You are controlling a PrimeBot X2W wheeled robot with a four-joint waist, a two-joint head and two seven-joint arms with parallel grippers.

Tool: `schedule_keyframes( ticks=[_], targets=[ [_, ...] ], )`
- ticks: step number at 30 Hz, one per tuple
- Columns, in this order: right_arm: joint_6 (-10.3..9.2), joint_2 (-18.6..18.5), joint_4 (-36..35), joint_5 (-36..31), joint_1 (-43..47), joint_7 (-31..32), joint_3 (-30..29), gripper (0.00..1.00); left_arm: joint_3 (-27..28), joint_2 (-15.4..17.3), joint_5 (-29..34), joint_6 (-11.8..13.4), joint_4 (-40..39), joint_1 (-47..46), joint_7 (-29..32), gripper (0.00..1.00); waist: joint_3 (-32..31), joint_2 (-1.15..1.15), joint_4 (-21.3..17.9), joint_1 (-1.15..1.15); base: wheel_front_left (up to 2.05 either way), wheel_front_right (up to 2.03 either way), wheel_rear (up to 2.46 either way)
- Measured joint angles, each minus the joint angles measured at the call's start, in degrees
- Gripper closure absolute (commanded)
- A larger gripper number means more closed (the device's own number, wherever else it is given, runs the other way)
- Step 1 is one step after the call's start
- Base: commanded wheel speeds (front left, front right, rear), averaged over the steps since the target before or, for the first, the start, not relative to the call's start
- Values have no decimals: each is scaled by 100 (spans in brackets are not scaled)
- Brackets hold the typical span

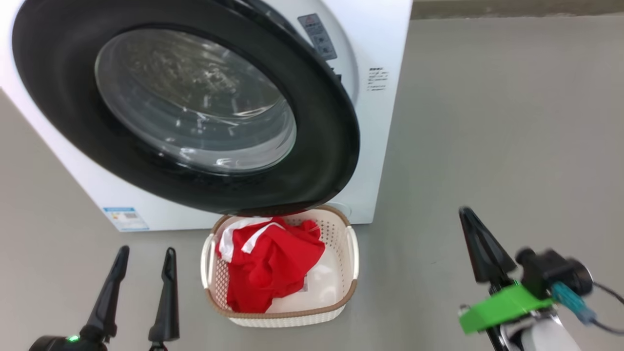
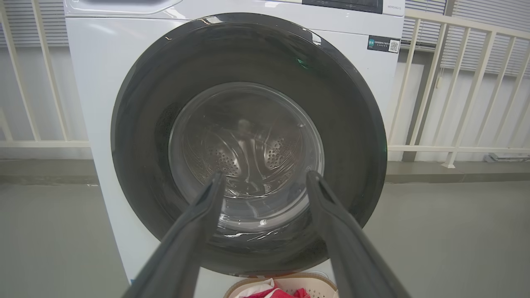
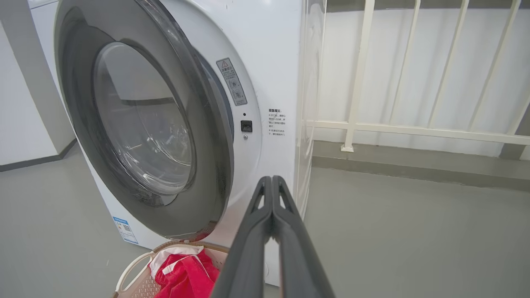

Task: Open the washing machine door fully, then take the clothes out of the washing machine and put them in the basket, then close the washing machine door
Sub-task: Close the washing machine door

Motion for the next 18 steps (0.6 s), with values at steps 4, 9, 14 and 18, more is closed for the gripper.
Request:
schedule_keyframes(
  ticks=[4,9,14,18],
  targets=[
    [0,-21,453,-33,-675,2,305,100,-44,-41,-18,-1,-31,-116,0,0,112,0,173,0,0,0,0],
    [0,-59,748,-63,-1257,65,634,100,-181,-64,-19,-8,-85,-233,0,0,246,0,324,0,0,0,0],
    [9,-79,1139,38,-2015,307,1215,100,-279,-83,-86,-11,-113,-427,0,0,446,0,545,0,0,0,0],
    [9,-96,1470,33,-2650,358,1359,100,-368,-88,-137,-11,-119,-538,0,0,641,0,713,0,0,0,0]
  ],
)
